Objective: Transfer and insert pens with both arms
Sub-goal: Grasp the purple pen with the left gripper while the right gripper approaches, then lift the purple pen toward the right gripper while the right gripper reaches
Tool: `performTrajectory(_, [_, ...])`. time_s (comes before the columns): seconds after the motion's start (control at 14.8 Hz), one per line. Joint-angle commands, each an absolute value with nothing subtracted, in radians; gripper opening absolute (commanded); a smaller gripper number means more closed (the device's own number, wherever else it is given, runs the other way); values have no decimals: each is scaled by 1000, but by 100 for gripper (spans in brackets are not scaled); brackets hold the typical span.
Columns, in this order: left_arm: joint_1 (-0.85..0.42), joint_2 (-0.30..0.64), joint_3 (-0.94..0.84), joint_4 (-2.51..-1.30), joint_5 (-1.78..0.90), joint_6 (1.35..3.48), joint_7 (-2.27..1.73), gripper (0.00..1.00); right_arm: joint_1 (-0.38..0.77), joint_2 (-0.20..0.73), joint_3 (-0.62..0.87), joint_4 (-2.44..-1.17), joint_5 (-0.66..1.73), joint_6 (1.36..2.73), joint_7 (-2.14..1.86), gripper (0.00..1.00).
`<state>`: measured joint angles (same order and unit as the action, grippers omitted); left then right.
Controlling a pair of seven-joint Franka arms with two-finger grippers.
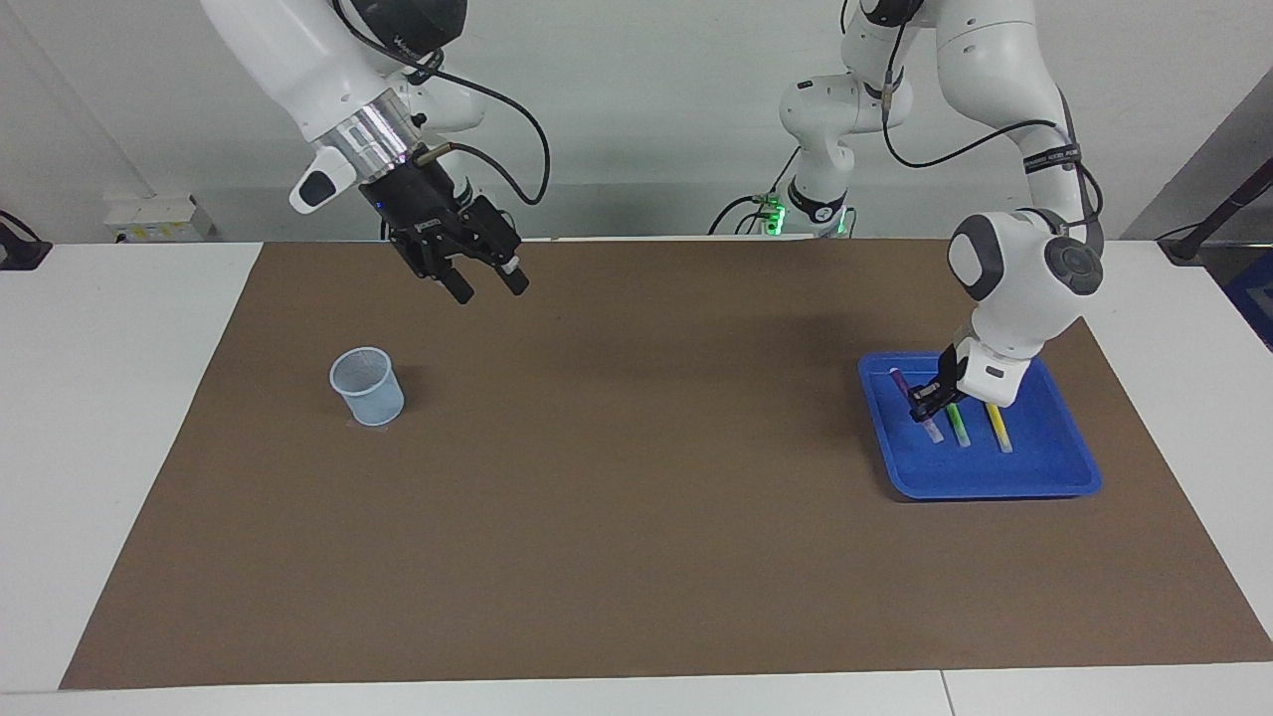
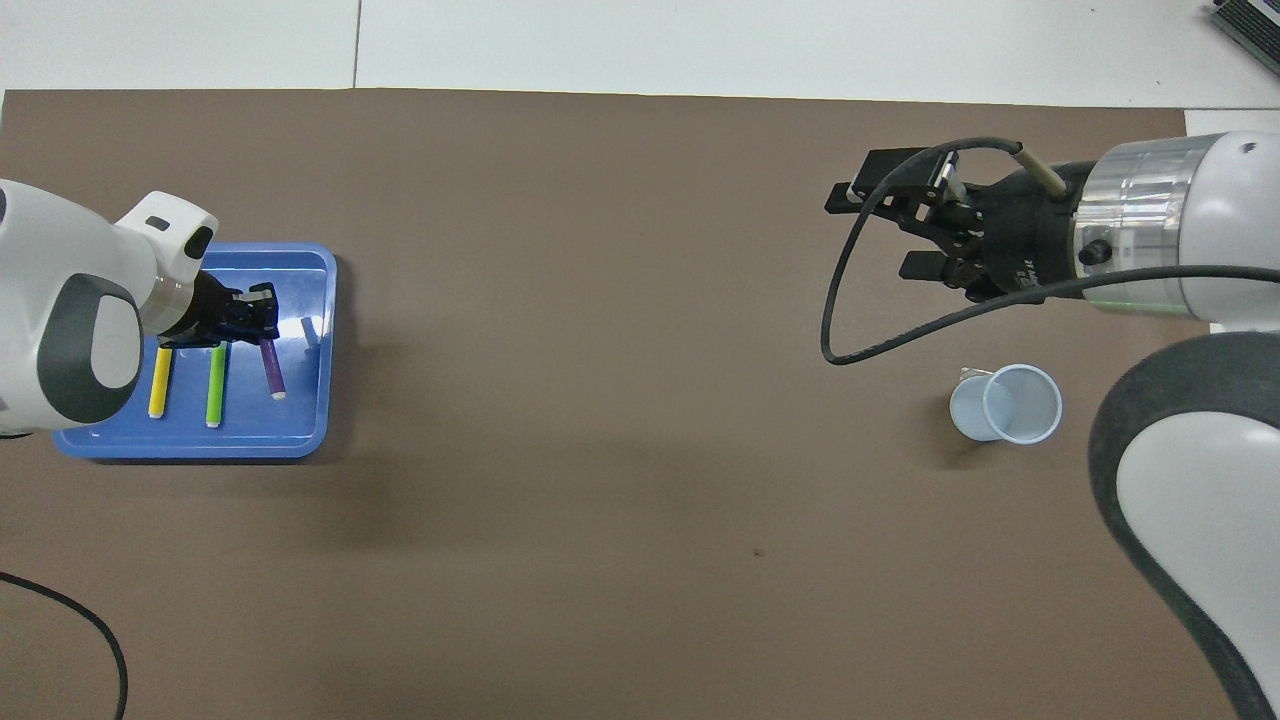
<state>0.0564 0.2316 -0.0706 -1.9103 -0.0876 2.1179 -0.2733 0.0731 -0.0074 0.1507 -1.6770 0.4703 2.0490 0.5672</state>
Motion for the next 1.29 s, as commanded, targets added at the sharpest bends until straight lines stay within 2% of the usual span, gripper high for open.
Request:
performTrajectory(0.0, [48,197,-66,-1867,-167,2037,-409,0,84,-32,152,-1712,527,2077,636,100])
performTrajectory(0.41, [40,97,-74,-1867,-359,1985,-797,0,121,-40,152,-1736,558,2146,764,100])
performTrajectory(0.75, [28,52,-75,-1868,-543,1919,-1049,0,182,-31,150,-1741,537,2180,802,100])
performTrajectory(0.88, [28,38,-87,-1871,-596,1888,-1083,0,195,-32,152,-1758,537,2248,802,100])
performTrajectory(1.08, [28,6,-106,-1879,-653,1875,-1156,0,288,-14,152,-1769,538,2359,842,100])
performTrajectory(1.22, [28,-15,-121,-1879,-702,1875,-1222,0,327,-12,152,-1776,538,2384,882,100])
